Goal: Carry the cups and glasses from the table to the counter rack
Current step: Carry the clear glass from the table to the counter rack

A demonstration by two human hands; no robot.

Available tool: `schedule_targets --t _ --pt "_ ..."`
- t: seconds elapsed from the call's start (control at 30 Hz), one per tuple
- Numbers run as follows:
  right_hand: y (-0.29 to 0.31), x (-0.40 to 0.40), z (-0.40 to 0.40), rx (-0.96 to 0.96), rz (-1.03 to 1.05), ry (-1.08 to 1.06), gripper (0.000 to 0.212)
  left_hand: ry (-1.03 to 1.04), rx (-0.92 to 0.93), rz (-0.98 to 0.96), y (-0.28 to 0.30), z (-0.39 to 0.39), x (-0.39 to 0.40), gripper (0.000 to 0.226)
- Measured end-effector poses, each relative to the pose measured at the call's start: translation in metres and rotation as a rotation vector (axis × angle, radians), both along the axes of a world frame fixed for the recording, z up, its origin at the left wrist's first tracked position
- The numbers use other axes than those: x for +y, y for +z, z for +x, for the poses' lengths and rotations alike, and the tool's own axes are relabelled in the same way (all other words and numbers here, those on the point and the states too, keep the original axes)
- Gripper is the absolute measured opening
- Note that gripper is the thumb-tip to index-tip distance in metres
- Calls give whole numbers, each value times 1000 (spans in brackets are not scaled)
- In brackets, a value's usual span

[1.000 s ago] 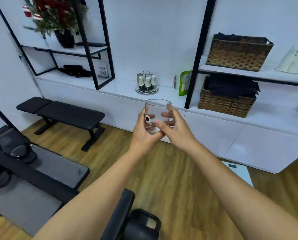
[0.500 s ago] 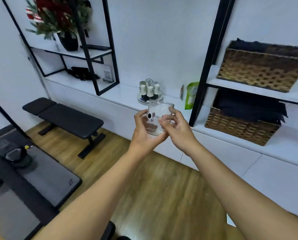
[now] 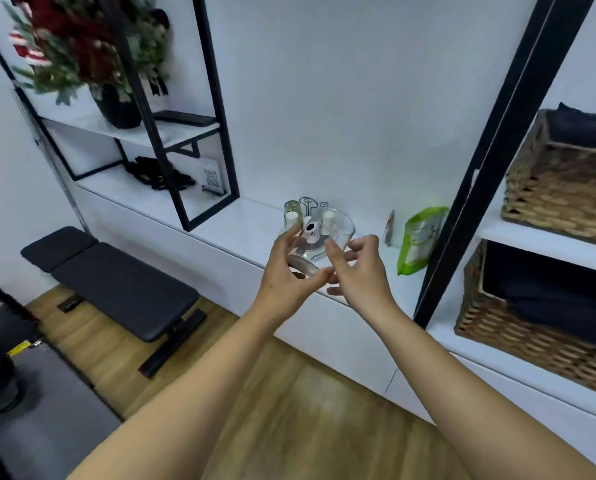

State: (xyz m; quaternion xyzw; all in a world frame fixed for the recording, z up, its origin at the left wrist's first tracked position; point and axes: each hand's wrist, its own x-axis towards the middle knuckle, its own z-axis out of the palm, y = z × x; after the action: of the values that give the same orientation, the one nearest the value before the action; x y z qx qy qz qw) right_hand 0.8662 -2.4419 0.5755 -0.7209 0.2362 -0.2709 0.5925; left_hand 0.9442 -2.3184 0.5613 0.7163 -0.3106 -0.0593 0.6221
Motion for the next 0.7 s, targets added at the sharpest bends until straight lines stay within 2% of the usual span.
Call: schedule_targets --t 0.13,0.33,0.43,0.57,0.7 --pt "1 -37 58 -32 -218 -3 22 -15 60 -42 10 64 -46 73" --pt "-5 -120 143 6 -436 127 37 -16 145 -111 9 162 -122 63" --pt "-13 -163 194 47 -454 195 45 -14 179 -100 10 214 -160 66" --pt "-13 -207 261 174 -466 242 66 -14 220 -50 11 272 -206 48" --pt "-11 -247 316 181 -408 270 66 9 249 35 14 327 -240 46"
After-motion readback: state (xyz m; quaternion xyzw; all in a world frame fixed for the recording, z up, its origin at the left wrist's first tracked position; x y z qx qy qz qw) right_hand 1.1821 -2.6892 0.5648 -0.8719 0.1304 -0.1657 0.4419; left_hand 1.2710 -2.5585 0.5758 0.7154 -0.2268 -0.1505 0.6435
